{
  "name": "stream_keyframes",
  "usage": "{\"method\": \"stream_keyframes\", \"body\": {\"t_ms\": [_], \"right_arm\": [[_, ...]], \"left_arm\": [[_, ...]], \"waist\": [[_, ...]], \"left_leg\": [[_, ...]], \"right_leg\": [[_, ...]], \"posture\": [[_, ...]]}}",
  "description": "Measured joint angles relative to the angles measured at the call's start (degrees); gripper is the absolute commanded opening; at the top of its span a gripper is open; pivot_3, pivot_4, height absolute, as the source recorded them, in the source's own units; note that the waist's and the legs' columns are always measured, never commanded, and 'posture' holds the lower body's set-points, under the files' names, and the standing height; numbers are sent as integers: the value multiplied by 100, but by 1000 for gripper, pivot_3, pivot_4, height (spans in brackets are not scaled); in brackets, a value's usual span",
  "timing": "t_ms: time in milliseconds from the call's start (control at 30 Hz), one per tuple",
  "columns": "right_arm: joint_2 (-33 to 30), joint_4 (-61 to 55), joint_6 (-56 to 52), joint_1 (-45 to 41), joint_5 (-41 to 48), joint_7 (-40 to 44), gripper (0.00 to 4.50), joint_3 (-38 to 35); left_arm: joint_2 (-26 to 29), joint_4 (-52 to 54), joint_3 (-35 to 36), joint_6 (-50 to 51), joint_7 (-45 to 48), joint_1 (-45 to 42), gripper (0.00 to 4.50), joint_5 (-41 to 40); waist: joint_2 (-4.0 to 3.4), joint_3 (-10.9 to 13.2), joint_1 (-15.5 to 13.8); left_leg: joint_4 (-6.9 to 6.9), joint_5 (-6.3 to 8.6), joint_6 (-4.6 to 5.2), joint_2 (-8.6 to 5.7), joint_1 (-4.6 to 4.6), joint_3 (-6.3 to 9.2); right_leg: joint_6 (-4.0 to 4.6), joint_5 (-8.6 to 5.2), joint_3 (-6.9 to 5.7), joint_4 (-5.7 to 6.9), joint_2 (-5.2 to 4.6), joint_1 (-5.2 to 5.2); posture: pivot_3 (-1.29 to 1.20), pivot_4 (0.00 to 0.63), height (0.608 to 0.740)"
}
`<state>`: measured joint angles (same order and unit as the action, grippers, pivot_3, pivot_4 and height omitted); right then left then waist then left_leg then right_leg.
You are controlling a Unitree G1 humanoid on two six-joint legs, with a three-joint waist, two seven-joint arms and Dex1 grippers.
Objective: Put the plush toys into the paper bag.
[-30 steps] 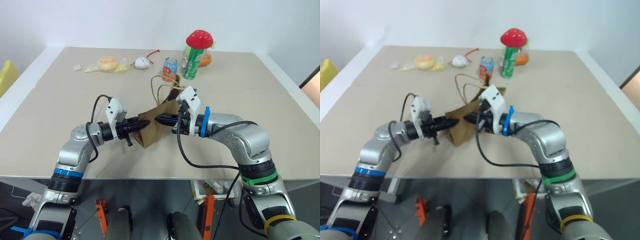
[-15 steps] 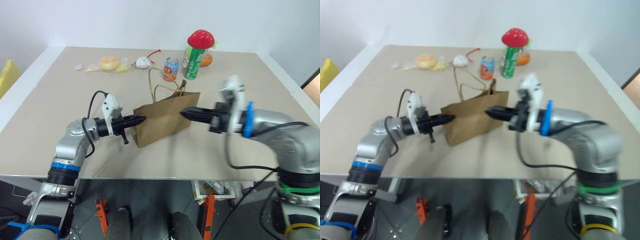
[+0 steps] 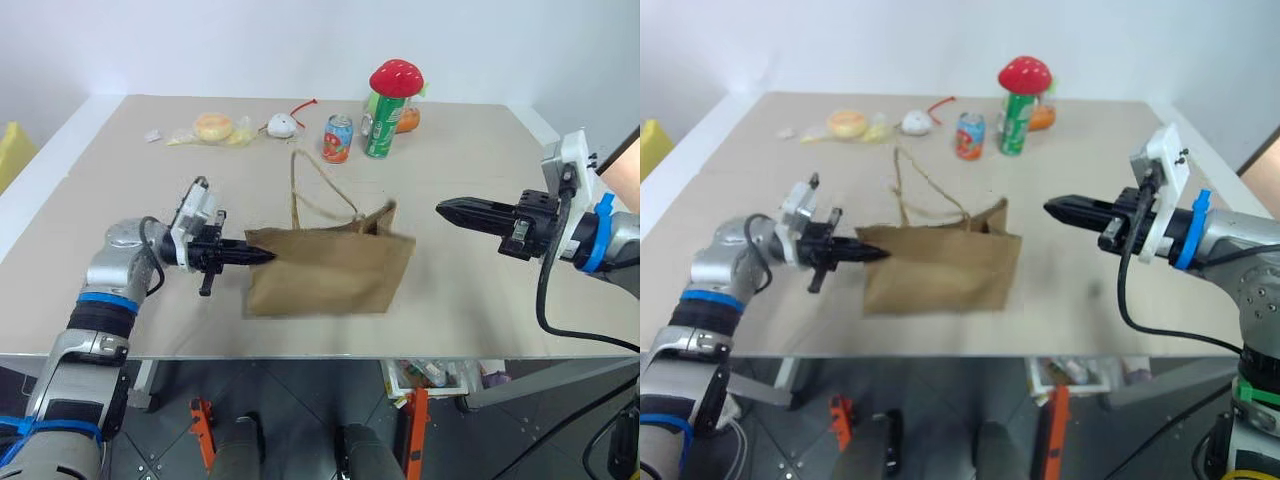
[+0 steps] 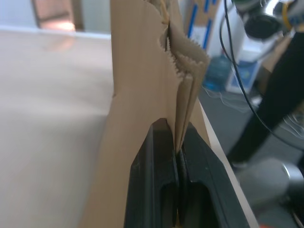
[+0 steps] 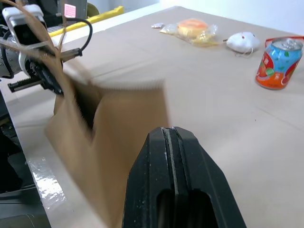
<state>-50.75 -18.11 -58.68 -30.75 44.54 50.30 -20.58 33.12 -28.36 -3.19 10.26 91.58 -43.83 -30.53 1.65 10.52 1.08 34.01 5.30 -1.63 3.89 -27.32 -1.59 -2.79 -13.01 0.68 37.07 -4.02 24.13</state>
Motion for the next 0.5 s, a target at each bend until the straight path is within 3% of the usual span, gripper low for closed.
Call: {"method": "stream_keyframes", "body": {"t_ms": [33, 200, 500], "right_arm": [[42, -41, 17, 114, 18, -56, 0, 28], [77, -184, 27, 302, 93, -219, 0, 26], [76, -187, 62, 318, 210, -330, 0, 26]], "left_arm": [[105, -456, -541, -407, 52, -153, 29, 25], [-24, -1506, -952, -1184, 94, -907, 29, 87], [-23, -1953, -1345, -1546, 97, -1042, 29, -162]], "waist": [[0, 0, -2], [1, 1, -11], [1, 1, -4]], "left_leg": [[0, 0, 1, 0, -3, 0], [4, -1, 1, -2, -10, 2], [5, -1, 2, -1, -10, 1]], "right_leg": [[-3, -2, 3, 0, 1, 4], [-8, -4, 3, 0, 2, 3], [-7, -4, 6, 1, 3, 4]], "posture": [[0, 150, 740], [0, 150, 740], [0, 150, 740]]}}
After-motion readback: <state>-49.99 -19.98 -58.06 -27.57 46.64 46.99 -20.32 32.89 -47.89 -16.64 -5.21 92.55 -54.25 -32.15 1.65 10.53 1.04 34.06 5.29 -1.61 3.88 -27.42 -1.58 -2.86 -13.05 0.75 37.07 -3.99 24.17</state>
